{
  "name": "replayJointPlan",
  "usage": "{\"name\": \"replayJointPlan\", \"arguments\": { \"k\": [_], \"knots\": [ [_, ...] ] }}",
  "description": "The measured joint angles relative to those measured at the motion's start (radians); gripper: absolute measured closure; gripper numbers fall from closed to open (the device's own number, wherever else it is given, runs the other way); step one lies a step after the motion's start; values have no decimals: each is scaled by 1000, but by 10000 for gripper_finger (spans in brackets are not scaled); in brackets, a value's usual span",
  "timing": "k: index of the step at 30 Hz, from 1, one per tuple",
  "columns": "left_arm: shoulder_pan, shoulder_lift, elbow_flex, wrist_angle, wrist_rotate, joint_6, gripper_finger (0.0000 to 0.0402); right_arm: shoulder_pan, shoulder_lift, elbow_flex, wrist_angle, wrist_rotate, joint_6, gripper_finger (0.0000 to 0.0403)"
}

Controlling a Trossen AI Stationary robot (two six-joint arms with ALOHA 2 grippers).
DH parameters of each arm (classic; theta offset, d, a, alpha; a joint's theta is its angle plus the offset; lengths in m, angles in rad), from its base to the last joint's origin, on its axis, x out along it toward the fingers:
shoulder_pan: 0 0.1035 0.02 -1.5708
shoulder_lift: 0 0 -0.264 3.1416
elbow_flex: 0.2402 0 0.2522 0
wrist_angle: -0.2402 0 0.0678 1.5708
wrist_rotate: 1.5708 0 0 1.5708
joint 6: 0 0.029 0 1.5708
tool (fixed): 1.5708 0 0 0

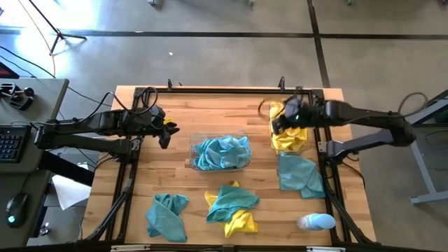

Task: Sort microfiber towel by color & place in baskets
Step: Put the blue towel into the bottom transparent bin

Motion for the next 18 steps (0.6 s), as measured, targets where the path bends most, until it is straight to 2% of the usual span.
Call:
{"name": "replayJointPlan", "arguments": {
  "k": [2, 4, 10, 18],
  "knots": [
    [0, 2, 0, 0, -7, -3, 289, 83, 20, -4, 31, 6, 24, 396],
    [0, 10, 0, 0, -8, -27, 289, 164, 35, -5, 66, 25, 61, 394],
    [-64, 79, 14, -3, 0, -102, 305, 380, 57, -24, 79, 186, 115, 400],
    [-254, 272, 146, -27, -89, -300, 331, 519, 57, -164, 226, 191, 168, 402]
  ]
}}
